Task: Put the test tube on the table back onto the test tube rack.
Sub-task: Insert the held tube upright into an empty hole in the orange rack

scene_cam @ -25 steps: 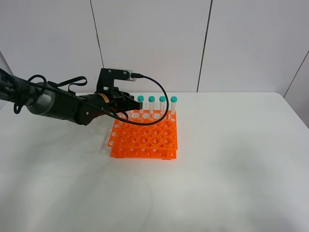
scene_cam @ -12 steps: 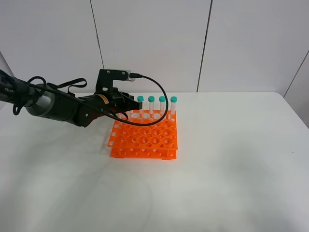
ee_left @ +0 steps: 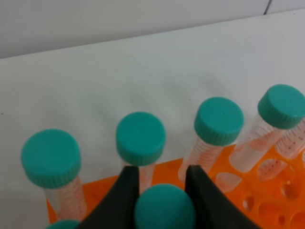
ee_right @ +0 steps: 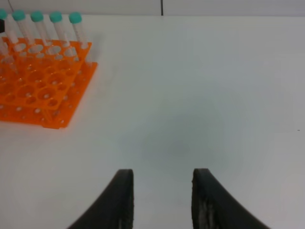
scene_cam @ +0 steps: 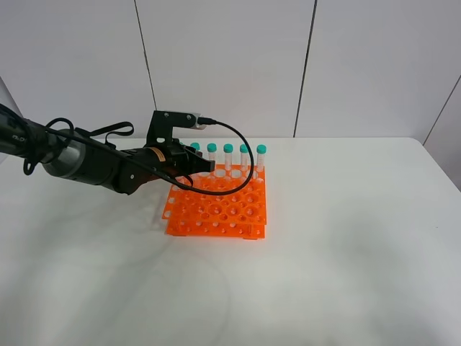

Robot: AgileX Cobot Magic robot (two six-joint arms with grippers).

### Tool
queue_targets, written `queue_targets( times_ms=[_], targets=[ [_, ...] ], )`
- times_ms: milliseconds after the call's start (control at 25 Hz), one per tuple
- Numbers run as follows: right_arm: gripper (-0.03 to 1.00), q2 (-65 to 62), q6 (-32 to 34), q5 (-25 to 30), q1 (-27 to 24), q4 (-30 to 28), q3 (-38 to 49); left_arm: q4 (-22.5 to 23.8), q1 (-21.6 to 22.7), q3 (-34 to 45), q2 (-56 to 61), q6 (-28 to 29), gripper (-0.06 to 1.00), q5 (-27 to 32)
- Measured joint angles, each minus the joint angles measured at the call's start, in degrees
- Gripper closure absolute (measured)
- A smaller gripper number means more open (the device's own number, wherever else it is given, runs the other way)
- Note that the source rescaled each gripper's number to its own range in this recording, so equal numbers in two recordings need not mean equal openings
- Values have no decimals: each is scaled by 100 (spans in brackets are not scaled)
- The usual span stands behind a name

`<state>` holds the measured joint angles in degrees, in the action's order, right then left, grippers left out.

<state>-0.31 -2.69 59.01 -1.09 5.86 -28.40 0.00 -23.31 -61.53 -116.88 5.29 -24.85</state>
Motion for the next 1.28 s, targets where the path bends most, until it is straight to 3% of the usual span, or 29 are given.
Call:
queue_targets(
  times_ms=[520,800,1280],
  targets=[
    [56,0,5,0,0,2,0,0,0,209,29,13,94,-283],
    [56,0,5,0,0,2,0,214,0,209,29,13,94,-278],
    [56,0,5,0,0,2,0,244,0,-71,11,17,94,178]
  ],
)
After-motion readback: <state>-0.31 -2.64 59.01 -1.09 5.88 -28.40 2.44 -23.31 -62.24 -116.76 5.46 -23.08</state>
